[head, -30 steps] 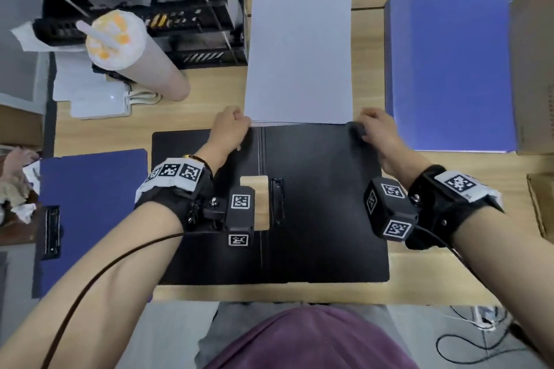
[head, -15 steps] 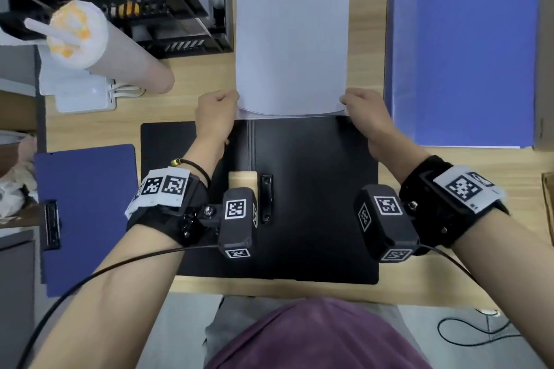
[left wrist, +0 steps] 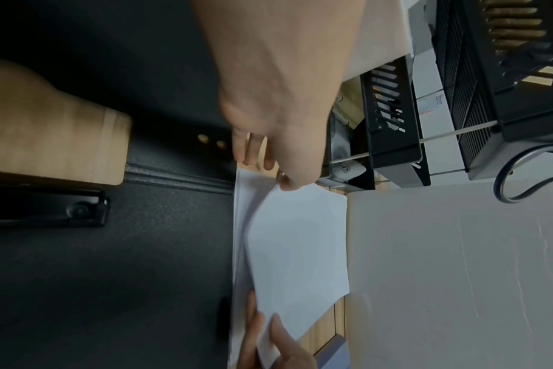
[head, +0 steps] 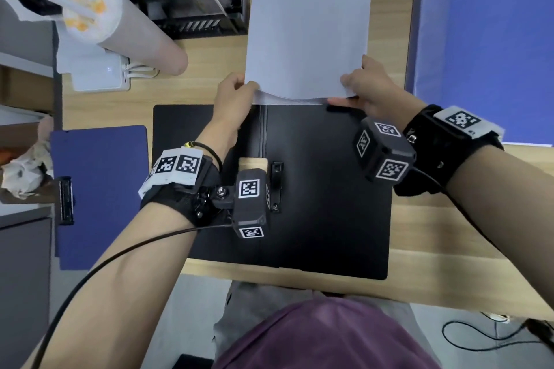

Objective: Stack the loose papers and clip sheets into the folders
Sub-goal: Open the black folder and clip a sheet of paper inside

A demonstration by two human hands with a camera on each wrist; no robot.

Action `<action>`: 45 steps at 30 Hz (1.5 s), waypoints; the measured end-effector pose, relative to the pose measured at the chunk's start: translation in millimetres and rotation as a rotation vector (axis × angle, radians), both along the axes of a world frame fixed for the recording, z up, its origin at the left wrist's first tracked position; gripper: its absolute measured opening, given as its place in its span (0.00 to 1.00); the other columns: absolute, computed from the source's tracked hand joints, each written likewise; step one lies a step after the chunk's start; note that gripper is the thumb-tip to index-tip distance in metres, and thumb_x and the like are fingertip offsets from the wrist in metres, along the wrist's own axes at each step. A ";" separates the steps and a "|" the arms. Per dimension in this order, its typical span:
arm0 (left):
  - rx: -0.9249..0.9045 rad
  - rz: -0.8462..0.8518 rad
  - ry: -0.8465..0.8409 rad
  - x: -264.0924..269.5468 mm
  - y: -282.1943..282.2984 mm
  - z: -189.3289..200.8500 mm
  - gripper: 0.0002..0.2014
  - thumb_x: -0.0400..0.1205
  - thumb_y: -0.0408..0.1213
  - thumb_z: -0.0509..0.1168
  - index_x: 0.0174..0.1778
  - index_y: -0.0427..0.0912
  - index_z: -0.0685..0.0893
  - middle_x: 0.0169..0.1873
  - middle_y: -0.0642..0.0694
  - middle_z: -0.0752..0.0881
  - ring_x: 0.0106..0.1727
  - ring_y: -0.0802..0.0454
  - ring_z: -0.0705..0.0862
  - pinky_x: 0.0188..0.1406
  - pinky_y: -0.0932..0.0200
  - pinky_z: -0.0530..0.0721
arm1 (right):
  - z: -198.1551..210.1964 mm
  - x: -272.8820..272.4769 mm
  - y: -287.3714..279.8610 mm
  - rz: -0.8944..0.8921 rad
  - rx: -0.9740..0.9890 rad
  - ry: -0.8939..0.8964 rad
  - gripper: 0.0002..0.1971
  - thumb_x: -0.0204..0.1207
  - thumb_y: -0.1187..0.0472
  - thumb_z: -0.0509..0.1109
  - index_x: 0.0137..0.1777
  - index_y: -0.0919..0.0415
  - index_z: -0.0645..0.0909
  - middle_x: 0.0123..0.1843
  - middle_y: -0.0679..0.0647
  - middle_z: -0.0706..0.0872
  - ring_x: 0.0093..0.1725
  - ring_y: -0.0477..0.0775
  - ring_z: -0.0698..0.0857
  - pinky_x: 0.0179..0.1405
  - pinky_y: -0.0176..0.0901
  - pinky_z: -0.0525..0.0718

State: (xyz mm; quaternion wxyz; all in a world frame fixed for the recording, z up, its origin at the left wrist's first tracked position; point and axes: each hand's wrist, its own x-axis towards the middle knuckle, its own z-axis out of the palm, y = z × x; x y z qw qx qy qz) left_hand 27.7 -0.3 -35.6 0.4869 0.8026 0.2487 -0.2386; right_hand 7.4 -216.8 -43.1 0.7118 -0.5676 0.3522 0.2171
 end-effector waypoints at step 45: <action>-0.382 -0.224 -0.539 -118.9 149.7 162.5 0.21 0.75 0.26 0.71 0.64 0.42 0.83 0.56 0.50 0.89 0.55 0.58 0.87 0.53 0.66 0.83 | 178.7 -157.7 147.2 0.007 -0.331 -0.586 0.19 0.81 0.71 0.58 0.61 0.47 0.78 0.59 0.41 0.85 0.63 0.44 0.83 0.57 0.33 0.80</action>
